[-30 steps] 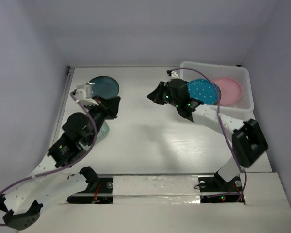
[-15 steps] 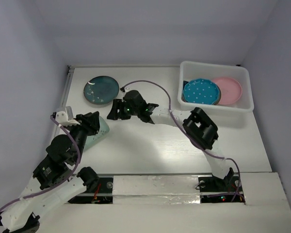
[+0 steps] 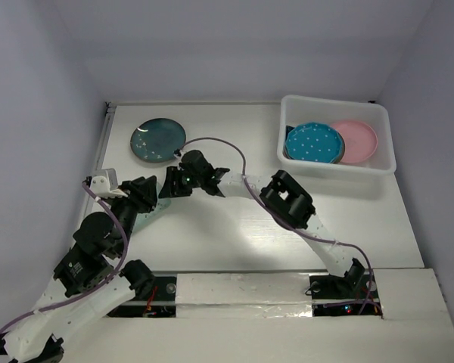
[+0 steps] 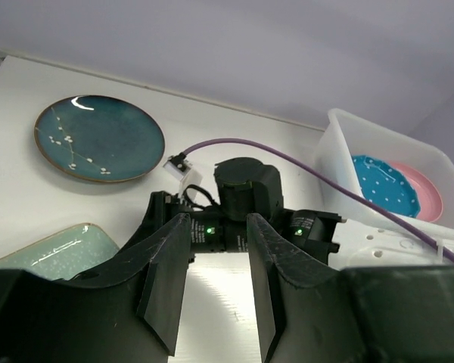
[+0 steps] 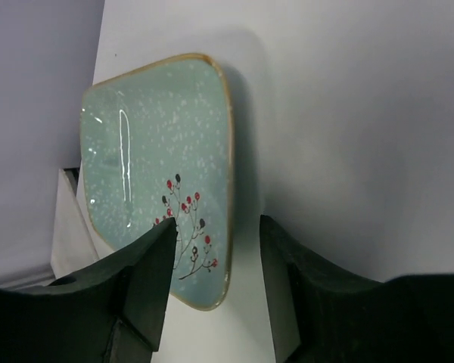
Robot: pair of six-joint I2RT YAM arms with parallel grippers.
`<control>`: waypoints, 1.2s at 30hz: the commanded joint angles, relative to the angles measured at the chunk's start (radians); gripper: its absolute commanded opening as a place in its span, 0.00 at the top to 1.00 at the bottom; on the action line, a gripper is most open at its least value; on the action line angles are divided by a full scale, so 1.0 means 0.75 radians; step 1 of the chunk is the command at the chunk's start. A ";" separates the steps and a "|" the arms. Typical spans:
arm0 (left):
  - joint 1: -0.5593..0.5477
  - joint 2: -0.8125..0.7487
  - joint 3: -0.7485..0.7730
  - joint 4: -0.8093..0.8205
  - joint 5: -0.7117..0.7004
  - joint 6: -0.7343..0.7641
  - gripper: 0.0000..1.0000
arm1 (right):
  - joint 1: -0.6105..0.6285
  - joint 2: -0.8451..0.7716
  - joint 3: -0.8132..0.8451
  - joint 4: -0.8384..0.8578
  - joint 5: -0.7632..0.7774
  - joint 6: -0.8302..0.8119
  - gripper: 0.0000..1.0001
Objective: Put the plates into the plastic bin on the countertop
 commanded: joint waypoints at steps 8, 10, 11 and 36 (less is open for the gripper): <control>0.061 -0.029 -0.018 0.083 0.067 0.035 0.67 | 0.064 0.075 -0.015 0.114 -0.115 0.097 0.75; 0.061 -0.031 -0.018 0.083 0.067 0.035 0.67 | 0.064 0.005 -0.075 0.146 -0.099 0.101 1.00; 0.073 -0.039 -0.018 0.081 0.067 0.035 0.67 | 0.064 -0.029 -0.099 0.161 -0.090 0.103 1.00; 0.086 -0.213 -0.030 0.108 0.194 0.039 0.66 | -1.128 -1.903 -1.284 0.063 0.553 0.097 1.00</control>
